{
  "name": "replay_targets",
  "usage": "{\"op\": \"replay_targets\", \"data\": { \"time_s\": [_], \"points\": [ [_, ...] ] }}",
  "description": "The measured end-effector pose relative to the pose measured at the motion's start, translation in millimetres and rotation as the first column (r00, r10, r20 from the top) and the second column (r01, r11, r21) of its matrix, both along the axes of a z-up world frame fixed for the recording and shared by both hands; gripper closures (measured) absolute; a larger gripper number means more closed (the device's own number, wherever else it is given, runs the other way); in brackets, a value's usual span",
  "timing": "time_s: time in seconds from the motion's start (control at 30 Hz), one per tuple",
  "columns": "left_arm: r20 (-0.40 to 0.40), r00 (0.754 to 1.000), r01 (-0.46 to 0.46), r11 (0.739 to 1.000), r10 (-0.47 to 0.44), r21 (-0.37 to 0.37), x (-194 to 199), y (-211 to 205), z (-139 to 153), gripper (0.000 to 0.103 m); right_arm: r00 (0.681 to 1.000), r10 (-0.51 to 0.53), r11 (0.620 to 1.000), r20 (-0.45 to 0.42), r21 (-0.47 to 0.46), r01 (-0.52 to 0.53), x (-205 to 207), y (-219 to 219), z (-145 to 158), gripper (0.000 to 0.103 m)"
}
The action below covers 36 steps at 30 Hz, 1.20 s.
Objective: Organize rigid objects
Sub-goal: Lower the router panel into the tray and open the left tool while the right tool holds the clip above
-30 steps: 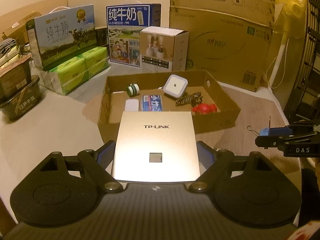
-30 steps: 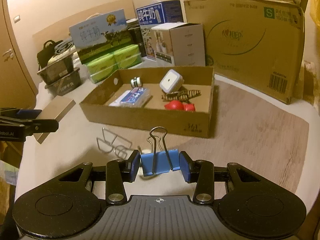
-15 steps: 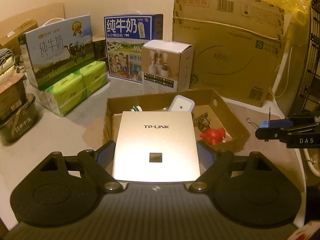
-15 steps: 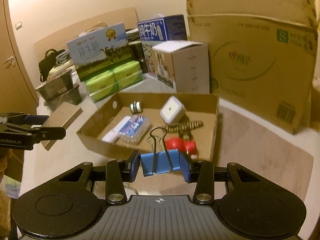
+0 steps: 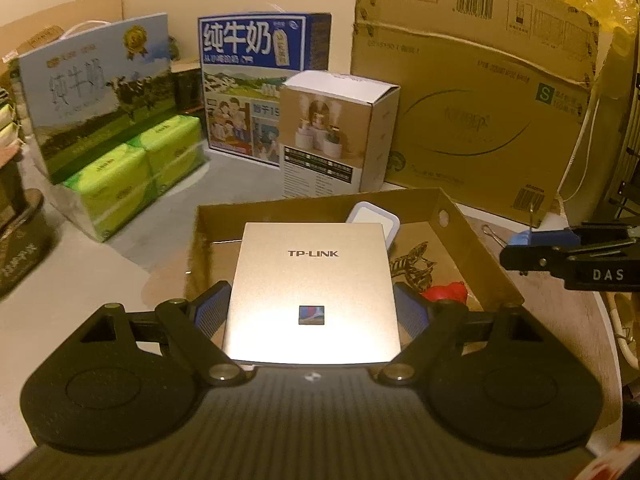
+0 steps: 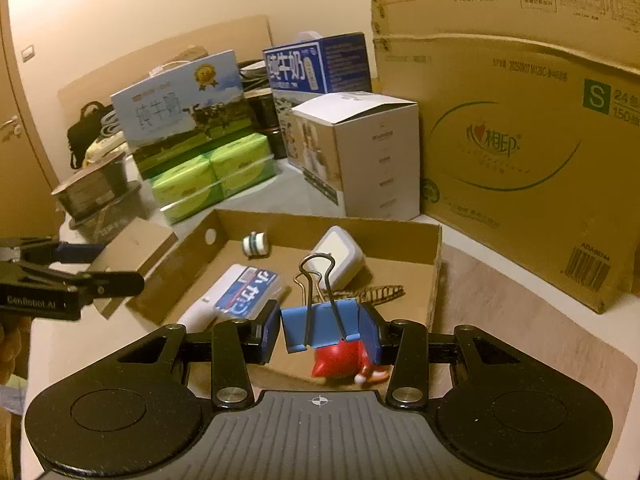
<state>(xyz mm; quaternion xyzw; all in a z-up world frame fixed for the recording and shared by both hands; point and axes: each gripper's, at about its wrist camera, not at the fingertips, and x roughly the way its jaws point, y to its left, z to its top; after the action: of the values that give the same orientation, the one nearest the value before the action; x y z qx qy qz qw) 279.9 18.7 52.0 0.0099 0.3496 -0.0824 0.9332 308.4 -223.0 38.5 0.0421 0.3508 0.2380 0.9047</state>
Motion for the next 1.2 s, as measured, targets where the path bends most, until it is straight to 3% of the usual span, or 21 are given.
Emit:
{"op": "replay_targets", "data": {
  "time_s": [0.8,1.2],
  "points": [
    [-0.065,0.997,0.050,0.999,-0.051,-0.005,51.4,-53.5,-44.9,0.018,0.995,-0.078,0.997,-0.061,0.018,0.079,43.7,-22.7,-28.2,0.060],
    [-0.047,0.999,0.004,1.000,-0.004,-0.003,48.4,-42.7,-45.7,0.015,0.995,-0.080,0.996,-0.066,0.022,0.081,46.1,-22.8,-30.8,0.060]
  ]
}}
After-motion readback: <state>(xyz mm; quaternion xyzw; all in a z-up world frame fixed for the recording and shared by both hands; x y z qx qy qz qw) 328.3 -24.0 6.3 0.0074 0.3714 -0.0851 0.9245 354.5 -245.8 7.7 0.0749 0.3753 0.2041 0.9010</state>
